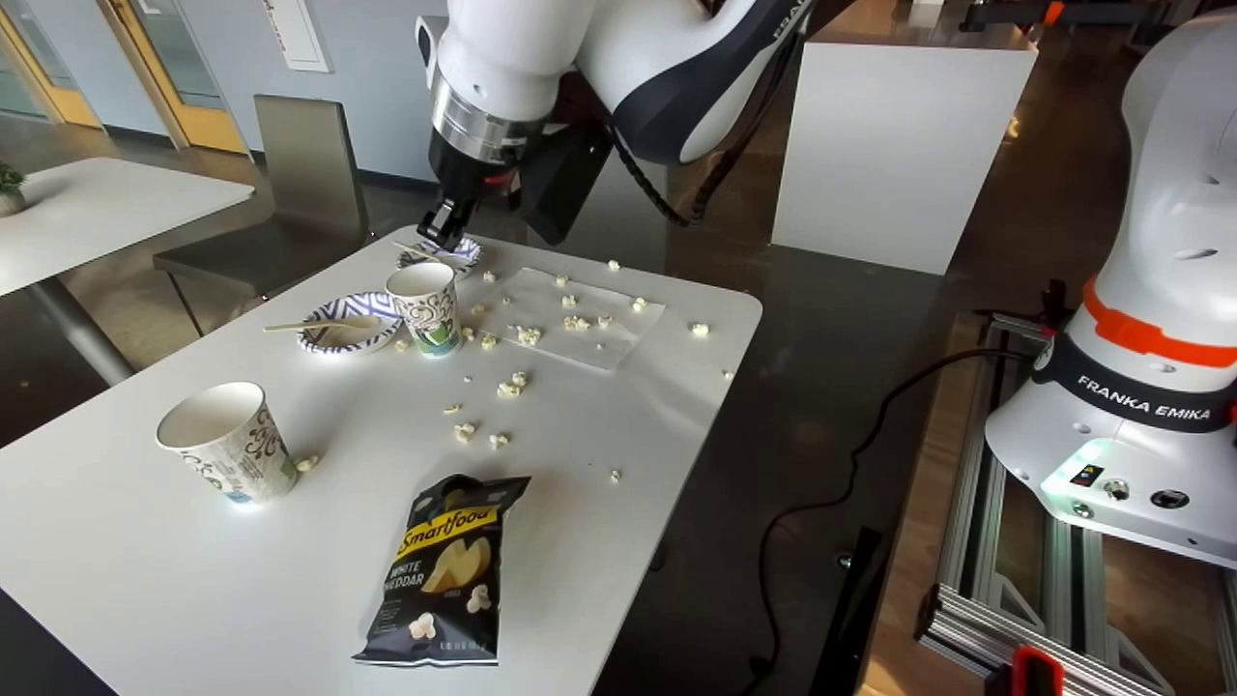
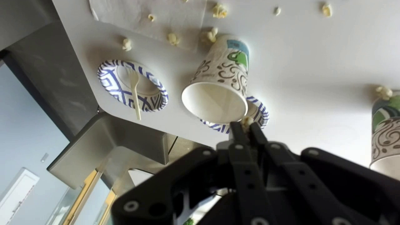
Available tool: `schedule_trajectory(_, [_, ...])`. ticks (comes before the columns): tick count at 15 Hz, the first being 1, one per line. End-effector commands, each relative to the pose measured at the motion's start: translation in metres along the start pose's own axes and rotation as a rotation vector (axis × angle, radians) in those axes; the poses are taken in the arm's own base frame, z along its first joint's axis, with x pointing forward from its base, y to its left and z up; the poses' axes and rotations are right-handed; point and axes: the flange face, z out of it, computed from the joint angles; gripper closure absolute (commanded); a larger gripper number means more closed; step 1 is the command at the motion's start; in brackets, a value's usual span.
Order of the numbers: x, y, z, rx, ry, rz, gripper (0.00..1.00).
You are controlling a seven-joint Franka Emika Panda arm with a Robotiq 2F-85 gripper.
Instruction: Put some pieces of popcorn into the paper cup on the right
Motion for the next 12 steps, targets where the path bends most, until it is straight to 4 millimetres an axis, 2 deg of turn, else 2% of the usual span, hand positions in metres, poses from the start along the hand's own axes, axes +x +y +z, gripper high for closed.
schedule_trajectory(1, [0.018, 0.011, 0.039, 0.018, 0.061, 0.02, 0.98])
schedule_trajectory(7, [0.03, 0.022, 0.104, 0.033, 0.077, 0.099, 0.98])
schedule_trajectory(11, [0.029, 0.02, 0.136, 0.05, 0.074, 0.116, 0.98])
schedule_trajectory(12, [0.029, 0.02, 0.141, 0.051, 0.074, 0.115, 0.67])
